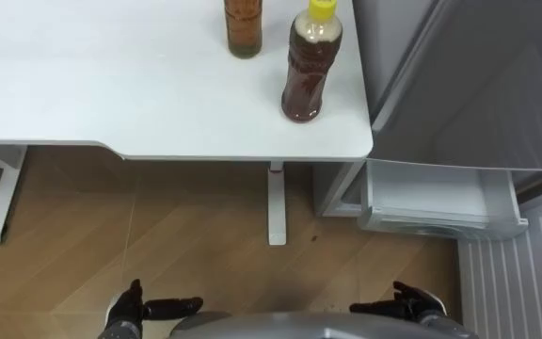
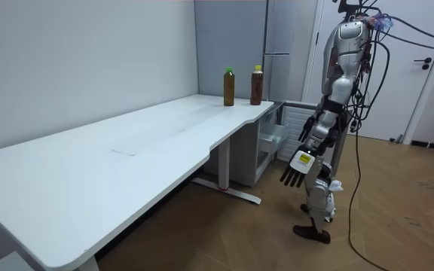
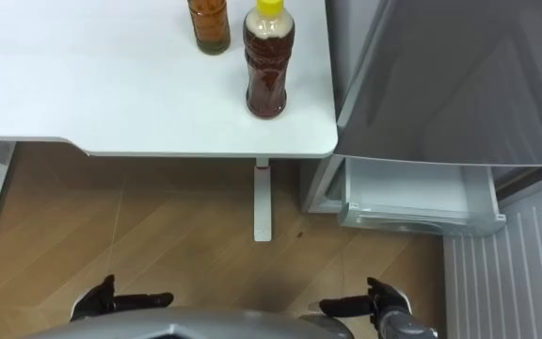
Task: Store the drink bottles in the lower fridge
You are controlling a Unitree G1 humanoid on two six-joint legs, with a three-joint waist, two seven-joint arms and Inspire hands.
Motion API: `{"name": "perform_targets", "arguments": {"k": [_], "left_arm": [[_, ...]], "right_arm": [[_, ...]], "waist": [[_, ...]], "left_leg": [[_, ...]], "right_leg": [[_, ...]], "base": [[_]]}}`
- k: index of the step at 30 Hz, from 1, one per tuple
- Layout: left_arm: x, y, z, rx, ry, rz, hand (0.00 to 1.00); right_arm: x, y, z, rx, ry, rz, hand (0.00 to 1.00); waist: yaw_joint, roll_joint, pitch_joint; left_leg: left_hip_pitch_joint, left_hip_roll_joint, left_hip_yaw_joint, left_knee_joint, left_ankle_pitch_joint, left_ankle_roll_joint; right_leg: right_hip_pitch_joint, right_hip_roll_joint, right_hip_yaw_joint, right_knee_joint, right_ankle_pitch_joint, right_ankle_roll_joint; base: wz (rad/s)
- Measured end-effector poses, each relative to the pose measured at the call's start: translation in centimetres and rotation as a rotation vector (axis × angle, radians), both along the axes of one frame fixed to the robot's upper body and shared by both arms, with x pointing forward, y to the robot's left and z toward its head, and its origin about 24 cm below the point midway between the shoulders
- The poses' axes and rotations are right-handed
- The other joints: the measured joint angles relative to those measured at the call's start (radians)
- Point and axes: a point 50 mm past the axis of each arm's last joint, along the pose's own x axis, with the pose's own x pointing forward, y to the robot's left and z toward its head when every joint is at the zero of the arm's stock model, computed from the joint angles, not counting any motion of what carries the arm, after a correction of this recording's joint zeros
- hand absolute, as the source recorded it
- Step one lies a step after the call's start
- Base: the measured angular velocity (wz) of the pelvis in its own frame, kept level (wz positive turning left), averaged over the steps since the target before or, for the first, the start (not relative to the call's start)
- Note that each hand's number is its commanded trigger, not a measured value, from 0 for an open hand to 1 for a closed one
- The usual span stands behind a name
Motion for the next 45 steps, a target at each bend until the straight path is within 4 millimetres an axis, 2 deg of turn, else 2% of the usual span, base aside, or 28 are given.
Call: {"name": "perform_targets", "arguments": {"k": [4,9,17,38,41,45], "left_arm": [[-0.1,0.0,0.0,0.000,0.001,0.002,0.00],[-0.2,0.2,0.0,-0.001,0.000,0.021,0.00],[-1.8,0.7,0.0,0.000,0.026,0.088,0.00],[-3.9,0.8,-0.1,0.055,0.067,0.181,0.00],[-3.4,1.0,0.0,0.094,0.061,0.193,0.00],[-2.4,1.7,0.4,0.185,0.010,0.280,0.00]], "right_arm": [[0.0,0.0,0.0,0.002,-0.001,0.001,0.00],[0.0,0.0,0.0,0.006,0.000,-0.001,0.00],[-0.2,0.2,0.0,0.040,0.005,0.008,0.00],[-0.4,0.1,-0.1,0.043,0.013,-0.009,0.00],[-0.5,0.1,-0.1,0.041,0.014,-0.011,0.00],[-0.7,0.0,-0.1,0.037,0.011,-0.018,0.00]], "waist": [[0.001,0.003,0.0025],[0.003,-0.001,0.0013],[0.003,-0.010,0.0035],[0.003,-0.001,0.0054],[-0.003,-0.001,0.0052],[0.007,-0.003,0.0048]], "left_leg": [[0.000,0.000,0.000,0.000,0.000,0.000],[0.001,0.000,0.000,0.000,0.000,0.000],[0.001,0.000,-0.002,0.001,0.000,0.000],[0.023,-0.001,-0.012,0.004,-0.001,-0.001],[0.019,-0.003,-0.028,0.006,-0.001,-0.001],[0.018,-0.003,-0.034,0.018,-0.001,-0.002]], "right_leg": [[0.000,0.000,0.000,0.000,0.000,0.000],[0.001,0.000,0.000,0.000,0.000,0.000],[0.002,0.000,0.000,0.000,0.000,0.000],[0.030,-0.001,-0.009,-0.001,0.000,0.000],[0.037,-0.002,-0.027,0.000,0.000,0.000],[0.041,-0.002,-0.030,-0.001,-0.001,0.001]], "base": [[0.00],[0.00],[0.00],[0.00],[0.12],[0.07]]}}
